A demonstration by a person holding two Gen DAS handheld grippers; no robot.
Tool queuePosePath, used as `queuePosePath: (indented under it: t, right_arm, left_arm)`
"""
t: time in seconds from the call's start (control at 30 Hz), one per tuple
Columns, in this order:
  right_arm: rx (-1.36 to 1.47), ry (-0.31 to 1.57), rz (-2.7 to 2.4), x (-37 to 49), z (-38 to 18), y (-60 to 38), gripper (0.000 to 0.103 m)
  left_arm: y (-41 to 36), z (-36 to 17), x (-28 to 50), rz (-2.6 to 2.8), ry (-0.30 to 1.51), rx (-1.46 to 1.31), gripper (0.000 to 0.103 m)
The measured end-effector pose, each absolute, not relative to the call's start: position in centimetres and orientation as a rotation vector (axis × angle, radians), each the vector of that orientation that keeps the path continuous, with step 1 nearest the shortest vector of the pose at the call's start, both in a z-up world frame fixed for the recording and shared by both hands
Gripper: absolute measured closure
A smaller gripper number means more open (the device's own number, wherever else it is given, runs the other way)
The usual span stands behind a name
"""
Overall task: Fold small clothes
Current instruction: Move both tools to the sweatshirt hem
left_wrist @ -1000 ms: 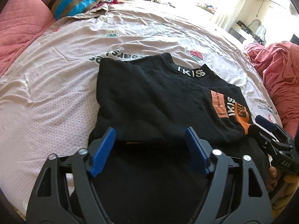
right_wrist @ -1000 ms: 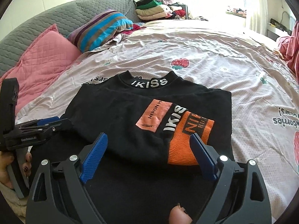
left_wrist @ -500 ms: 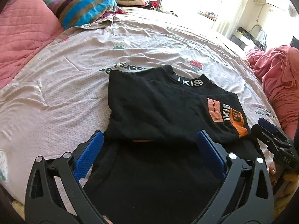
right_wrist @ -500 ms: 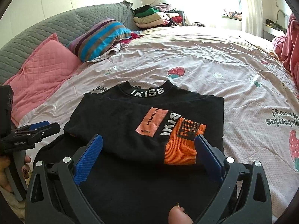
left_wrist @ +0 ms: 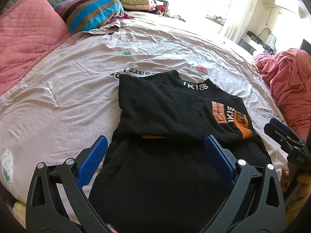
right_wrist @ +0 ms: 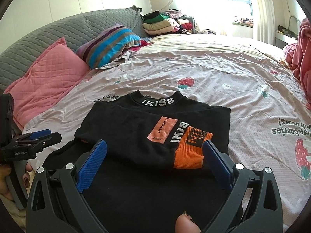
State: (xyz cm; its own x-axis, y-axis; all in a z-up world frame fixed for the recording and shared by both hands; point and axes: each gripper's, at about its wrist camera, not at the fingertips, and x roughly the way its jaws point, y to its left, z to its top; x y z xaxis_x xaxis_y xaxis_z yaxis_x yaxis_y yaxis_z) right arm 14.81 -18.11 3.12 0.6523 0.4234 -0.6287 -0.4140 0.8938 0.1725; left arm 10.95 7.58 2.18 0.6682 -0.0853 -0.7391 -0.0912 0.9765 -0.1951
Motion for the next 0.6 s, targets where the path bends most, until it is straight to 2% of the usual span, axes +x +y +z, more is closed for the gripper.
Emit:
queuePosePath:
  t: [0.6]
  right_arm:
    - [-0.026,0.704,0.491,11.6,3.9,-18.7,0.005]
  left_arm:
    - [7.9,2.8,7.3,0.035,0.835,-0.204,0.01]
